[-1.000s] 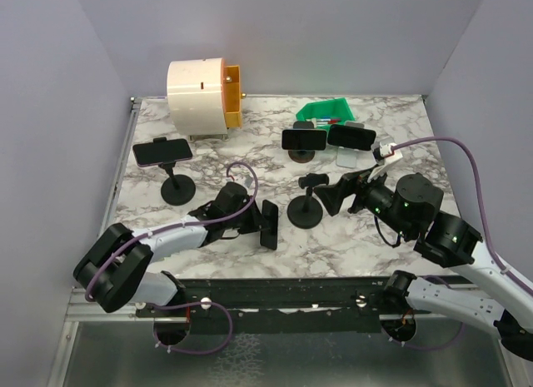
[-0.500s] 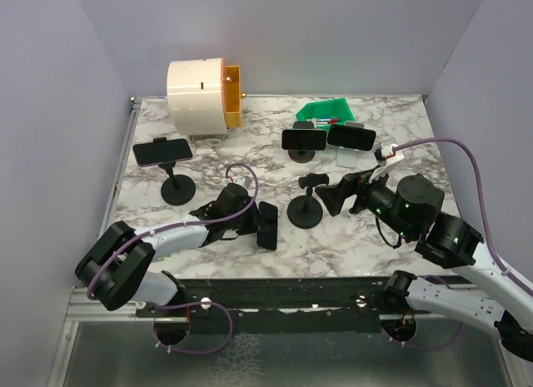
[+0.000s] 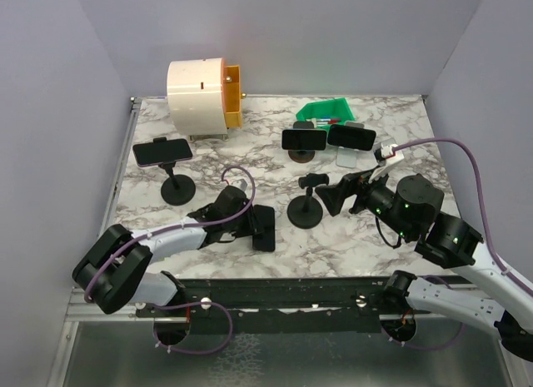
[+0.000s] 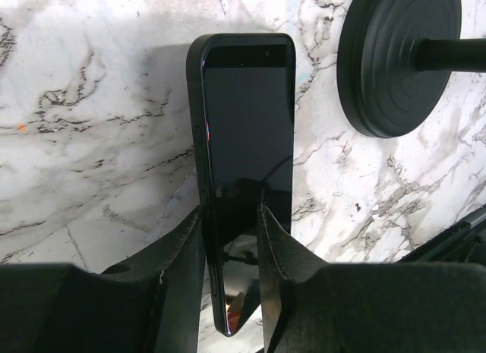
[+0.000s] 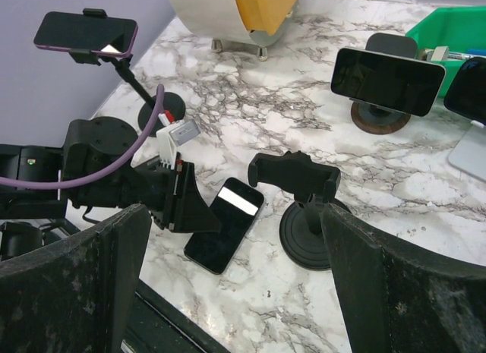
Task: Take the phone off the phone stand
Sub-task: Place the phone at the center of the board.
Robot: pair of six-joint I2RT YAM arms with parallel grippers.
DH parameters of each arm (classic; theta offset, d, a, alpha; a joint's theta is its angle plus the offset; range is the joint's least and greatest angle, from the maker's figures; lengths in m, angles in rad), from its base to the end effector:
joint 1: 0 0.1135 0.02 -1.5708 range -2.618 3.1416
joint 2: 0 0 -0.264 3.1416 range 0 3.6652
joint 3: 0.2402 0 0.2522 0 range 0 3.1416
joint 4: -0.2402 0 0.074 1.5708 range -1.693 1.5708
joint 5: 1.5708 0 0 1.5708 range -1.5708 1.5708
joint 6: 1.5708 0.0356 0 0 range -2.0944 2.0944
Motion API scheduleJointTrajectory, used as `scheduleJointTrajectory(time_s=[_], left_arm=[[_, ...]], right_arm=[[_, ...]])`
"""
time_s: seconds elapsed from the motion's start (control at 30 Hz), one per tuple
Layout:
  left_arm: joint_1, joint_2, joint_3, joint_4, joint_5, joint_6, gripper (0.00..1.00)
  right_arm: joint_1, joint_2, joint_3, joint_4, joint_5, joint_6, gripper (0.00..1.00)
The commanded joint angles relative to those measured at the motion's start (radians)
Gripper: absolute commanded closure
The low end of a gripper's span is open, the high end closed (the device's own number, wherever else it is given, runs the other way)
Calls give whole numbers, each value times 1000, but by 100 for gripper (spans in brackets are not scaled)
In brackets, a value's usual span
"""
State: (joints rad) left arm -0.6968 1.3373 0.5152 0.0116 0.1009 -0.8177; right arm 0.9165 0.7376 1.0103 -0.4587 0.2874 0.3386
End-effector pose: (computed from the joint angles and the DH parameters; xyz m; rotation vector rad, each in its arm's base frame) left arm 0.1856 -0.1600 0.1524 -0.1024 2.5405 -0.7910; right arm 0.0997 0.1134 0.3948 -0.3030 1.7705 0.6596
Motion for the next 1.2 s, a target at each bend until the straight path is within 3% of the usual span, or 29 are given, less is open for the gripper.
scheduleJointTrajectory(time_s=[0.0, 0.37, 0.63, 0.83, 1.0, 1.17], left_arm=[[3, -22, -32, -96, -67, 39, 68], [2, -46, -34, -122, -79, 42, 60], [3, -105, -7, -176, -84, 47, 37], [2, -226, 79, -226, -44, 55, 30], [2, -309, 204, -239, 14, 180, 29], [2, -362, 335, -257, -119, 375, 31]], right_arm=[[4, -7, -16, -17, 25, -12, 0], [3, -13, -15, -26, 26, -7, 0], [4, -12, -23, -23, 39, -12, 0], [3, 10, -41, -13, 72, -11, 0], [4, 26, -77, 8, 161, -13, 3], [3, 23, -144, 45, 189, -33, 11]])
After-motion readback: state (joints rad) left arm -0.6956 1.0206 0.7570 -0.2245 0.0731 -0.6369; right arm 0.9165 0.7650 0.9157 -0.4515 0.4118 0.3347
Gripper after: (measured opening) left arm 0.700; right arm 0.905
